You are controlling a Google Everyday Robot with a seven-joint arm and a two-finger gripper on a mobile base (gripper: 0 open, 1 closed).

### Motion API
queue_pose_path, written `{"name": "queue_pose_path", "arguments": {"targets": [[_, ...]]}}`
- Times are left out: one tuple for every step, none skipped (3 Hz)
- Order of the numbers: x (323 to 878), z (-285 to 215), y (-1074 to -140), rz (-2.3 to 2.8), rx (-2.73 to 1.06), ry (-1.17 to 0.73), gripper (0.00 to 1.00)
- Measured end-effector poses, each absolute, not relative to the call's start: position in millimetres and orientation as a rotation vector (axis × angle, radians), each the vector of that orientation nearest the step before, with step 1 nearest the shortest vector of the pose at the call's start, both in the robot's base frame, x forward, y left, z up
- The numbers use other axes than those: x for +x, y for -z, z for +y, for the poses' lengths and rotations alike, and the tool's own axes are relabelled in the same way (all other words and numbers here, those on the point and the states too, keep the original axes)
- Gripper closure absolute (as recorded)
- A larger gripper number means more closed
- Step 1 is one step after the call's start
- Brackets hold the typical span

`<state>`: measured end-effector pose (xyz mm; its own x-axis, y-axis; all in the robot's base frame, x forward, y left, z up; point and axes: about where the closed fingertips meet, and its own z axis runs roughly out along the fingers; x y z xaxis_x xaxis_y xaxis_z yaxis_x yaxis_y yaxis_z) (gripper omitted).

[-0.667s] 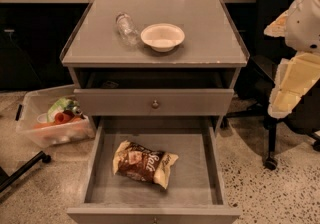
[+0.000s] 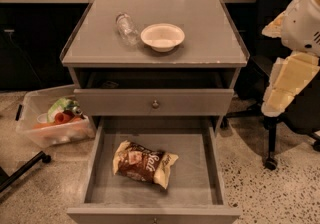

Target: Pick brown chip bag from middle drawer and place on counter

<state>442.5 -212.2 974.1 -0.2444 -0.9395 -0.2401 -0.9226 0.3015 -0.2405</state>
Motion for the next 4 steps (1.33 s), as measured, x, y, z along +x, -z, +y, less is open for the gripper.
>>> {"name": "queue_pose_path", "arguments": {"targets": [[443, -191, -938, 2.254, -1.585, -0.058, 0.0], [437, -156, -876, 2.283, -1.48, -0.195, 0.0], [430, -111, -788, 2.308, -1.388, -0.289, 0.0], [430, -111, -789, 2.308, -1.388, -0.289, 0.0]]}}
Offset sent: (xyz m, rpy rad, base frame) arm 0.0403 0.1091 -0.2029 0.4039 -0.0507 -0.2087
